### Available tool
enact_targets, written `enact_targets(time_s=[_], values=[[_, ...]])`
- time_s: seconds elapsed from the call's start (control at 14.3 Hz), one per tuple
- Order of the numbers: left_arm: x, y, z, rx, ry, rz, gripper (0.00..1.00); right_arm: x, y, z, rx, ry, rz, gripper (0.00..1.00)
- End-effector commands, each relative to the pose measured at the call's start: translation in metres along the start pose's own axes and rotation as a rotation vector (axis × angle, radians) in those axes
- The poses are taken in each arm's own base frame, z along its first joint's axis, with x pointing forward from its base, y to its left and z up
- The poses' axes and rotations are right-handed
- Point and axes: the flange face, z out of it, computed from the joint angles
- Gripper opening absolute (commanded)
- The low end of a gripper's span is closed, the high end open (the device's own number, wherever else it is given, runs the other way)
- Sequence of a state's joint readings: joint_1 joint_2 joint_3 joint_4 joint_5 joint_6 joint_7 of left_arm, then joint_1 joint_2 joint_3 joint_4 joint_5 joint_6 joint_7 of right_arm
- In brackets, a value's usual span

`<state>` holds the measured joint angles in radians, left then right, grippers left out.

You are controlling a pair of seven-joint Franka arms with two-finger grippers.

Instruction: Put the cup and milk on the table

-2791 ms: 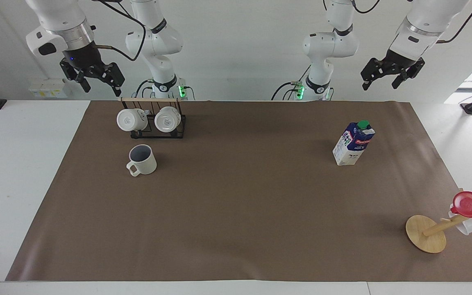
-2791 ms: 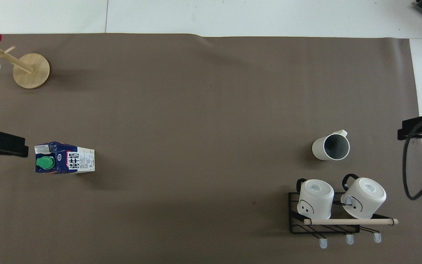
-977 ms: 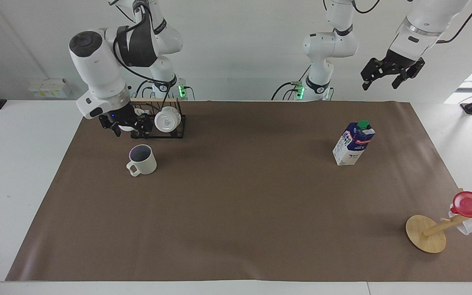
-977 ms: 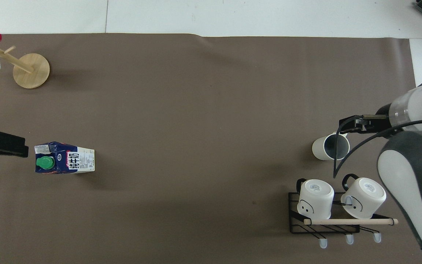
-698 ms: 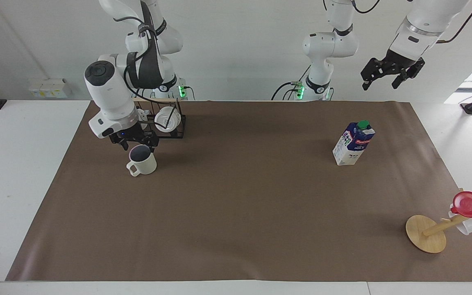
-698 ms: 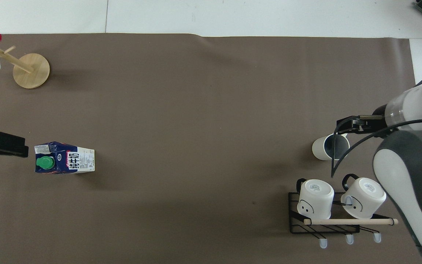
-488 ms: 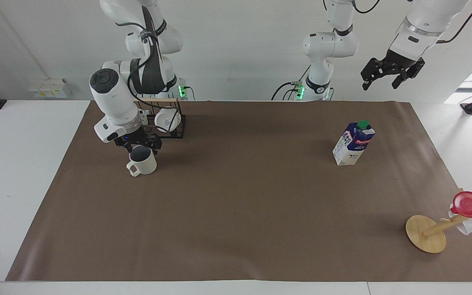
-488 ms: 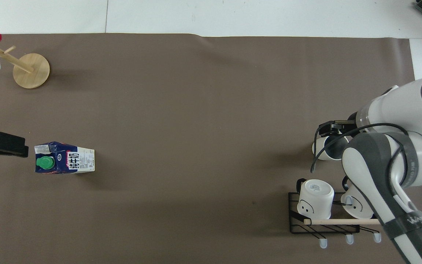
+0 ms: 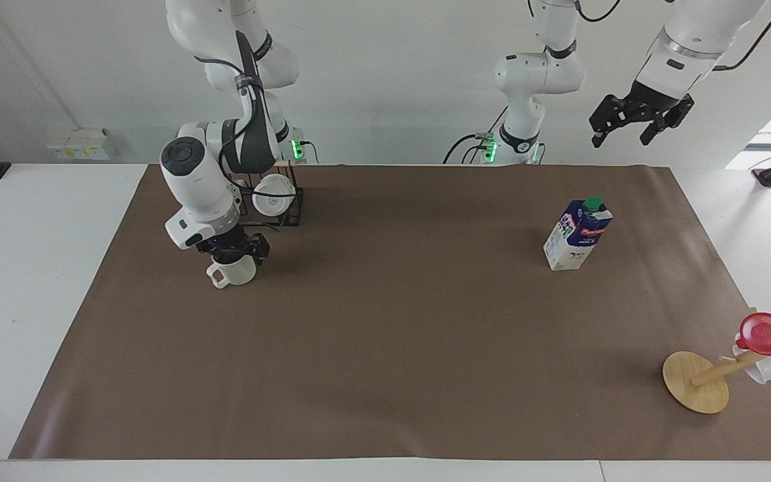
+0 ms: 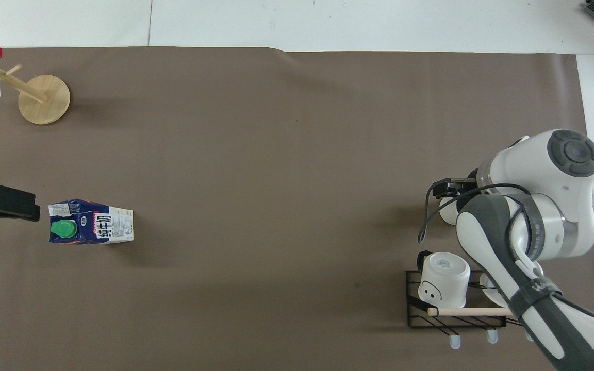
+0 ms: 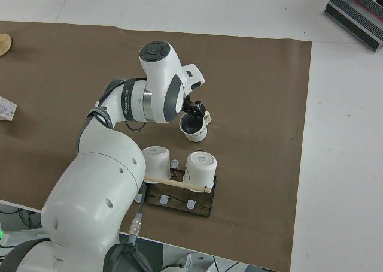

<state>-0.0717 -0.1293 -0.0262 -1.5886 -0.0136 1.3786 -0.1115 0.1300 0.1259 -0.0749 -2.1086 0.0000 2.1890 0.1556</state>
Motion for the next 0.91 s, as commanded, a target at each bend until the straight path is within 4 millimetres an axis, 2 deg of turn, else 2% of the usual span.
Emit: enact_targets(time_s=[0.0, 0.35, 0.42, 0.56, 0.63, 0.77, 0.84], values=[[-0.0043, -0.0014, -0.0032, -0.009, -0.006, -0.001, 1.00, 0.0017, 0.0004, 0.0093, 0.023, 0.010, 0.025, 1.00], [-0.0043, -0.0014, -0.0032, -0.009, -0.006, -0.001, 1.00, 0.0021, -0.0014, 0.0096, 0.025, 0.014, 0.021, 1.00], [-0.0043, -0.0014, -0.0032, -0.009, -0.006, -0.001, 1.00, 0.0023, -0.0040, 0.0088, 0.025, 0.017, 0.017, 0.91], [-0.0043, -0.0014, -0.0032, -0.009, -0.006, -0.001, 1.00, 0.0028, -0.0041, 0.0092, 0.026, 0.020, 0.018, 0.60], [-0.0043, -0.0014, -0.0032, -0.009, -0.006, -0.001, 1.00, 0.0028, -0.0041, 0.0092, 0.026, 0.020, 0.018, 0.44], [-0.0043, -0.0014, -0.0032, -0.009, -0.006, -0.001, 1.00, 0.0030, -0.0042, 0.0091, 0.027, 0.021, 0.021, 0.03], [-0.0043, -0.0014, -0.0032, -0.009, -0.006, -0.001, 1.00, 0.0031, -0.0037, 0.0091, 0.037, 0.020, 0.030, 0.00]])
